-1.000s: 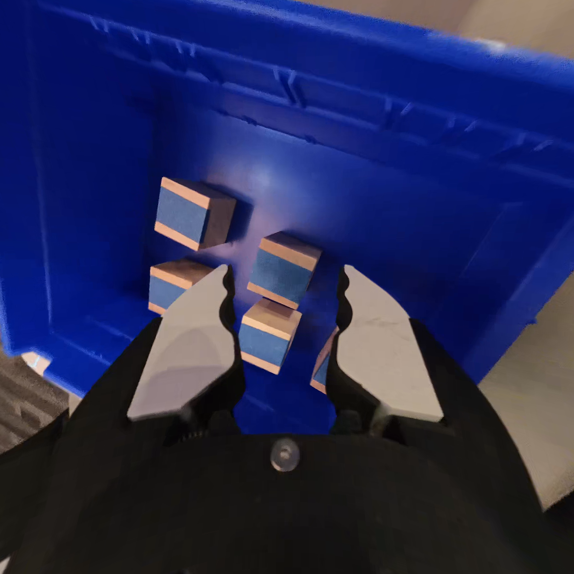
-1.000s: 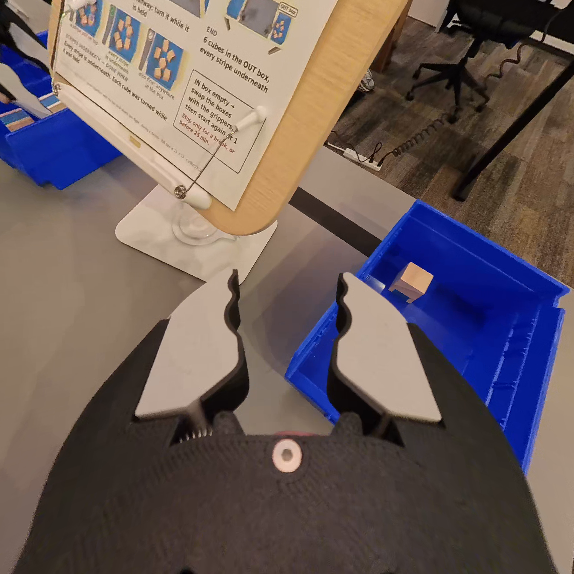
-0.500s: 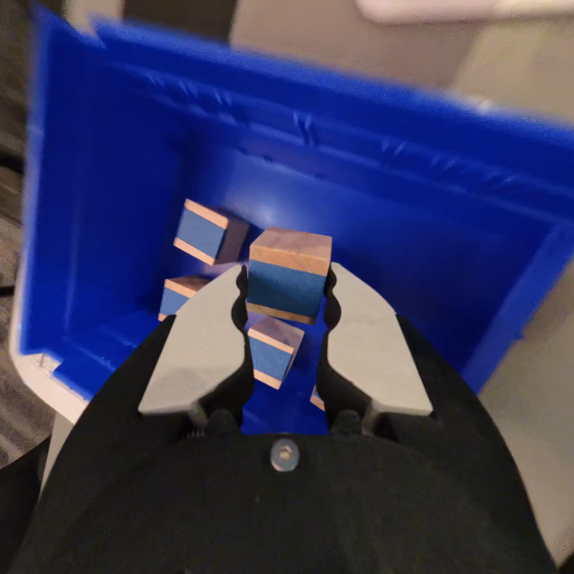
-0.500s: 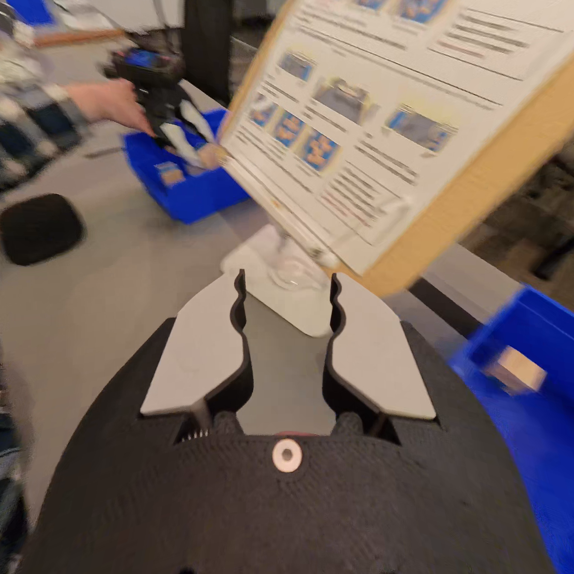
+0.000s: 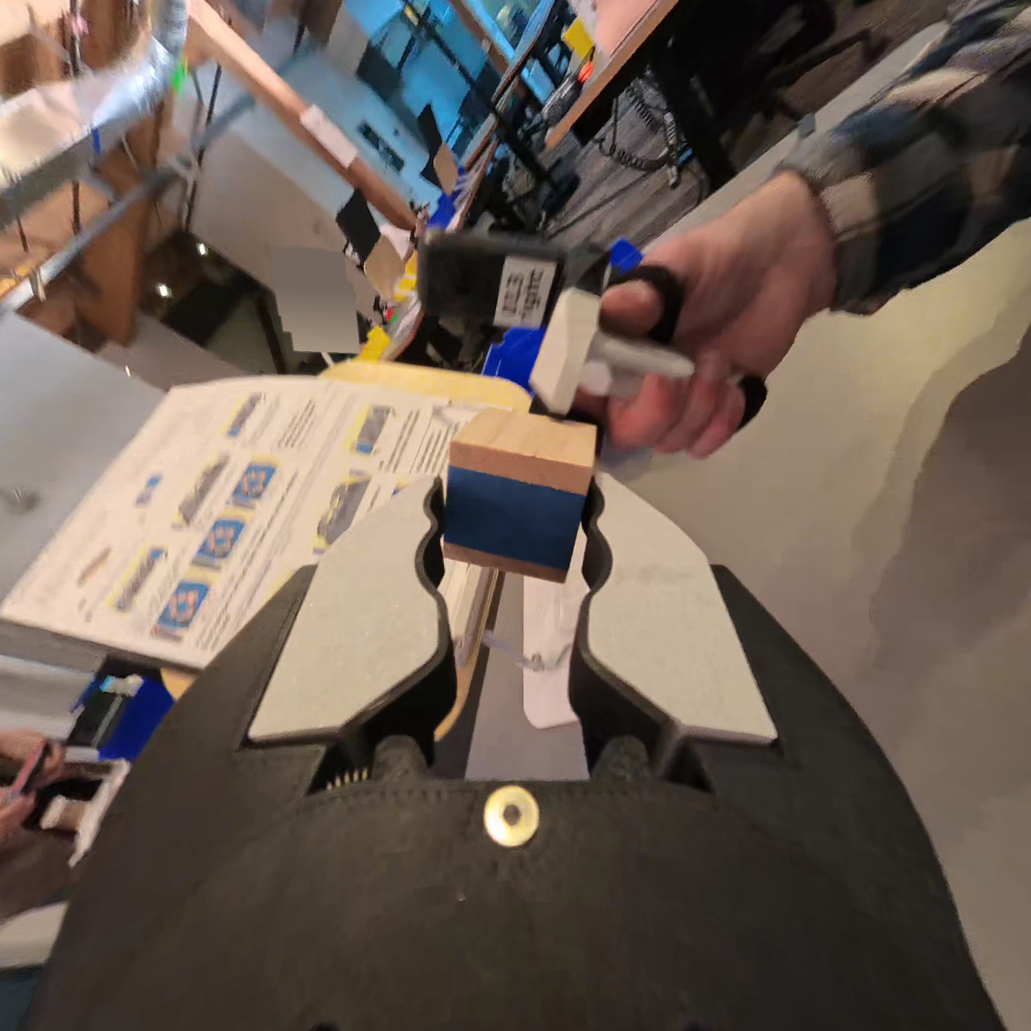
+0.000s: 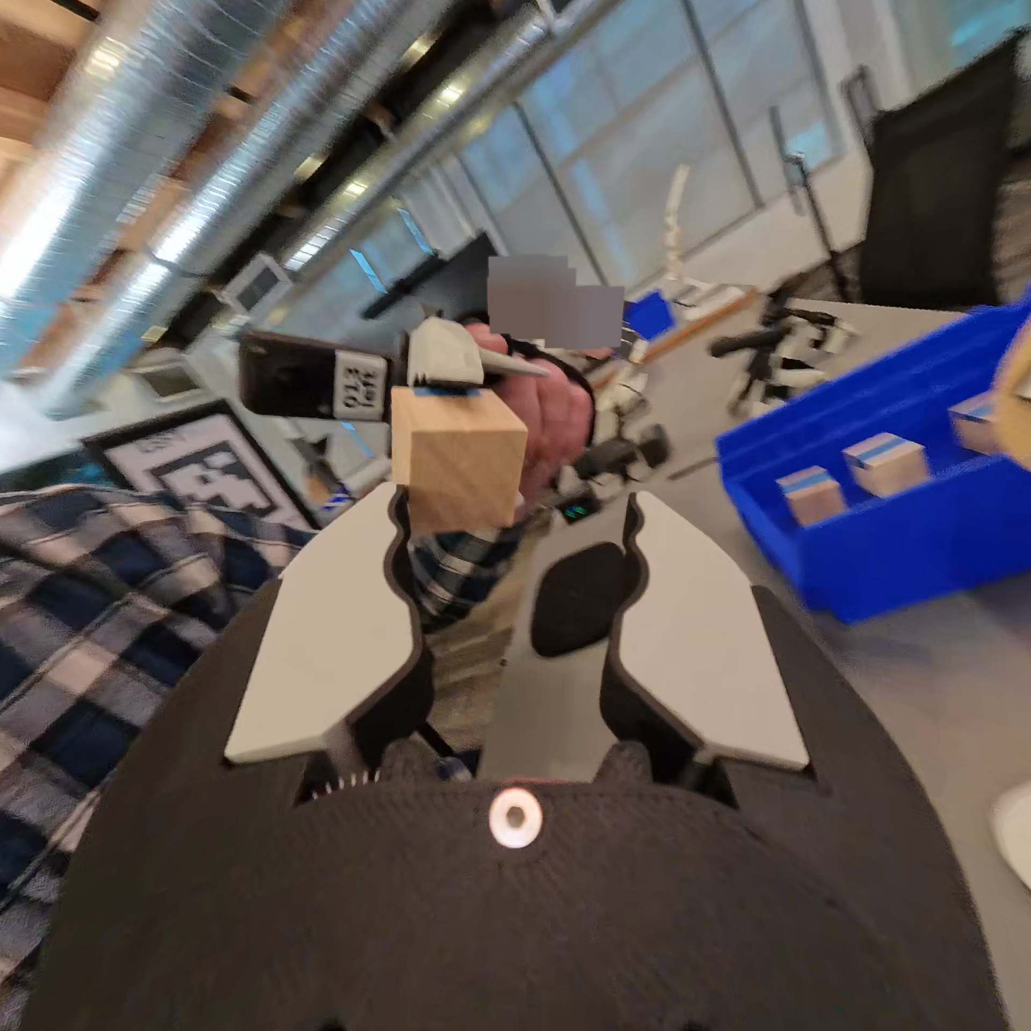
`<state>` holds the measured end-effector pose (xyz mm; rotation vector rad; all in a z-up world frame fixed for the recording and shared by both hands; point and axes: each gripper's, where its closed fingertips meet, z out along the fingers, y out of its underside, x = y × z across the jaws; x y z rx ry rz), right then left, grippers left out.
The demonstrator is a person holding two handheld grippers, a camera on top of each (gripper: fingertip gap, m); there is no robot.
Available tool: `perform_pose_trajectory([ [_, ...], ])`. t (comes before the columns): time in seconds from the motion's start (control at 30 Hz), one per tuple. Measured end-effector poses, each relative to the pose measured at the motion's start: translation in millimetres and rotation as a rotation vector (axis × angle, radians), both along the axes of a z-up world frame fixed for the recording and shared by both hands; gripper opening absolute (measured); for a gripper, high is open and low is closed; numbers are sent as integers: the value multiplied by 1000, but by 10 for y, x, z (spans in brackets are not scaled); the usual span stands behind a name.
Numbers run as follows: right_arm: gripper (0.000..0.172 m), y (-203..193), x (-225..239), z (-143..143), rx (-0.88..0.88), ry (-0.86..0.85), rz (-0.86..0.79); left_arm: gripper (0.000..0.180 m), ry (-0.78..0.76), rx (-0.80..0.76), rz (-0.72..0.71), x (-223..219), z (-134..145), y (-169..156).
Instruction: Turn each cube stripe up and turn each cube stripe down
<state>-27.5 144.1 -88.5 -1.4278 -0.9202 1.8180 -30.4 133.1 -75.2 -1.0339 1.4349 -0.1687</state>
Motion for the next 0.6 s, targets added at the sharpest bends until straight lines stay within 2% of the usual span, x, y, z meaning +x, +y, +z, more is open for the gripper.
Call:
perform_pose_trajectory([
  [0.13, 68, -304, 41, 185, -21, 146, 160, 47, -3, 86, -23, 188, 59, -168],
  [0.23, 45, -420, 86, 262, -14, 174, 202, 47, -11, 99, -48, 272, 46, -229],
  [0.3, 45, -427, 120, 283, 11, 172, 184, 47, -17, 117, -45, 311, 67, -246],
  [0.4, 45, -383, 217, 290, 70, 103, 111, 51, -15, 102, -30, 331, 41, -218],
  [0.47, 45, -284, 397, 318, 124, 25, 44, 61, -47, 72, -25, 283, 78, -215],
  [0.5, 45, -192, 537, 354, 169, -12, -11, 60, -54, 60, -14, 228, 93, -198],
  [0.57, 45, 102, 907, 403, 260, -130, -155, 43, -57, 48, 14, 85, 93, -142],
  [0.6, 45, 305, 1136, 413, 310, -212, -246, 26, -52, 31, 22, 14, 68, -118],
])
